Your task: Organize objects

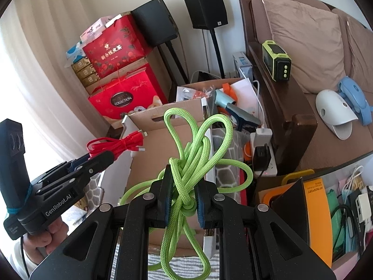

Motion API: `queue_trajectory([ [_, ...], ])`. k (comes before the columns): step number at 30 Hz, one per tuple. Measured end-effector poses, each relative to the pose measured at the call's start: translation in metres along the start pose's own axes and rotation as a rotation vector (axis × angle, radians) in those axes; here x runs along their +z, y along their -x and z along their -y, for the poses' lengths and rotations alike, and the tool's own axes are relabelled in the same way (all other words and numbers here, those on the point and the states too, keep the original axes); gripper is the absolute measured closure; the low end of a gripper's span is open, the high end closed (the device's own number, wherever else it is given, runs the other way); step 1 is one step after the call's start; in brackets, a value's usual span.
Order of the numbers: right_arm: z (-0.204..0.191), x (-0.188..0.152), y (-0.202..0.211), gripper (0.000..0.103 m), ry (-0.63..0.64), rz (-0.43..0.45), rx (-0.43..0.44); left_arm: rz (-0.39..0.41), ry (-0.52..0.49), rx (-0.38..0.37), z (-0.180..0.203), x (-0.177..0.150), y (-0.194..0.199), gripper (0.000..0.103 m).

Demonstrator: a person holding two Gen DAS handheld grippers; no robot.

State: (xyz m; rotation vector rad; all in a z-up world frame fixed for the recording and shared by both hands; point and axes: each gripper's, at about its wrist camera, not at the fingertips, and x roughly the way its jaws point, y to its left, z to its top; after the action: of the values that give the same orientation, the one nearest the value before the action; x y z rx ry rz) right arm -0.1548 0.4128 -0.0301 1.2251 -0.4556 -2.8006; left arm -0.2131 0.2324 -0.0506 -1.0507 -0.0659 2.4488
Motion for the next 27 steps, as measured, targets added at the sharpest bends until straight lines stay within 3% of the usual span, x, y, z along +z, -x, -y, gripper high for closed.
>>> queue_trajectory([
  [17,0.009,-0.001,0.005,0.087,-0.006,0.004,-0.022,-0.015,-0.027,0.001,0.011,-0.007,-0.005,0.079],
  [27,0.013,0.0,0.009,0.087,-0.001,0.009,-0.037,-0.004,0.002,0.013,-0.001,-0.003,-0.005,0.079],
])
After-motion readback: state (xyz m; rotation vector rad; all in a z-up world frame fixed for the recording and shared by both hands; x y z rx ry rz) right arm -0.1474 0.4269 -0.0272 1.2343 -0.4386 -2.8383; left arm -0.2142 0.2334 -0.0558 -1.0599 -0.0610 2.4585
